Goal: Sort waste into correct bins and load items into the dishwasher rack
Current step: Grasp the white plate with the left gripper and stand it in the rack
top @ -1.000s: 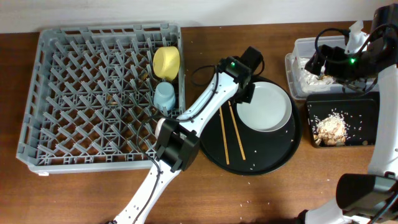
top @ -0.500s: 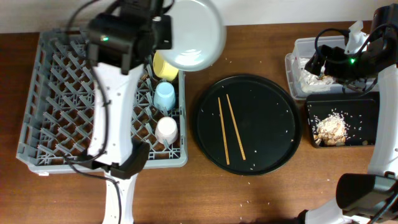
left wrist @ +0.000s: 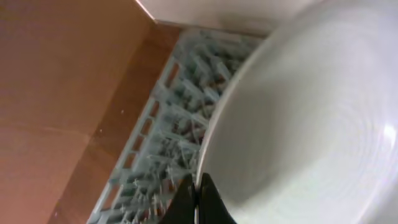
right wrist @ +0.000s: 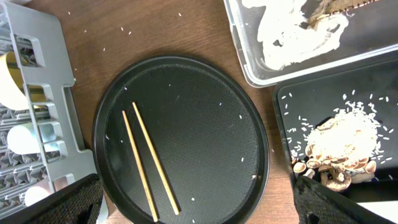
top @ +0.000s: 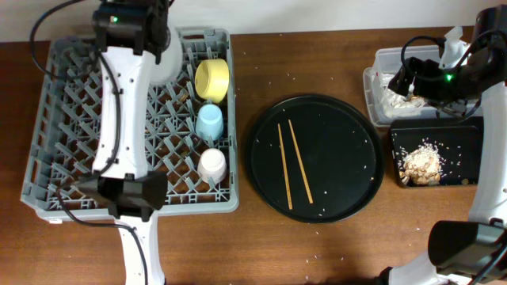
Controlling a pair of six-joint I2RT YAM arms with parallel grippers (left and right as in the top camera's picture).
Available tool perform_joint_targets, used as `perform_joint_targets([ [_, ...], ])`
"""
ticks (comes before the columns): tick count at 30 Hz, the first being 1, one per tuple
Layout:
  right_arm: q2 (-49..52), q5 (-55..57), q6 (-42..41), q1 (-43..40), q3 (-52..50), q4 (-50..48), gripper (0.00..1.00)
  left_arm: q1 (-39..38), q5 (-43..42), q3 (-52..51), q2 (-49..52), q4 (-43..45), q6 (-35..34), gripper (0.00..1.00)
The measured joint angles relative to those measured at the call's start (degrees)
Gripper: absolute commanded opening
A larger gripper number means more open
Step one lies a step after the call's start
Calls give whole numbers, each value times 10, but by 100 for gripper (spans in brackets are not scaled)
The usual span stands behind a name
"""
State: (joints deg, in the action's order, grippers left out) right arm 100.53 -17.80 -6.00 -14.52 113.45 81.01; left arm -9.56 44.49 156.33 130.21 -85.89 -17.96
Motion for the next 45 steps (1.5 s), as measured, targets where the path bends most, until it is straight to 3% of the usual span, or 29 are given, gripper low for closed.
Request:
perform_joint_targets([
  [5, 0, 0, 0, 0, 0, 0, 98, -18, 110, -145, 1, 144, -16, 0],
  [12, 0, 0, 0, 0, 0, 0, 98, -47, 186, -224, 2, 240, -16, 1],
  [26, 0, 0, 0, 0, 0, 0, 98, -80, 212, -304, 2, 299, -34, 0],
  [31, 0, 0, 0, 0, 0, 0, 98, -80, 278, -310, 2, 297, -35, 0],
  [33, 0, 0, 0, 0, 0, 0, 98, -80, 268, -311, 2, 297, -35, 1],
  [35, 0, 0, 0, 0, 0, 0, 98, -80, 194, -311, 2, 296, -35, 1],
  [36, 0, 0, 0, 0, 0, 0, 98, -80, 167, -311, 2, 296, -35, 3],
  [37, 0, 0, 0, 0, 0, 0, 98, -79, 141, -311, 2, 295, -35, 18],
  [41, 0, 0, 0, 0, 0, 0, 98, -77, 80, -311, 2, 275, -27, 52],
  [45, 0, 0, 0, 0, 0, 0, 98, -78, -2, -295, 1, 224, 20, 59],
])
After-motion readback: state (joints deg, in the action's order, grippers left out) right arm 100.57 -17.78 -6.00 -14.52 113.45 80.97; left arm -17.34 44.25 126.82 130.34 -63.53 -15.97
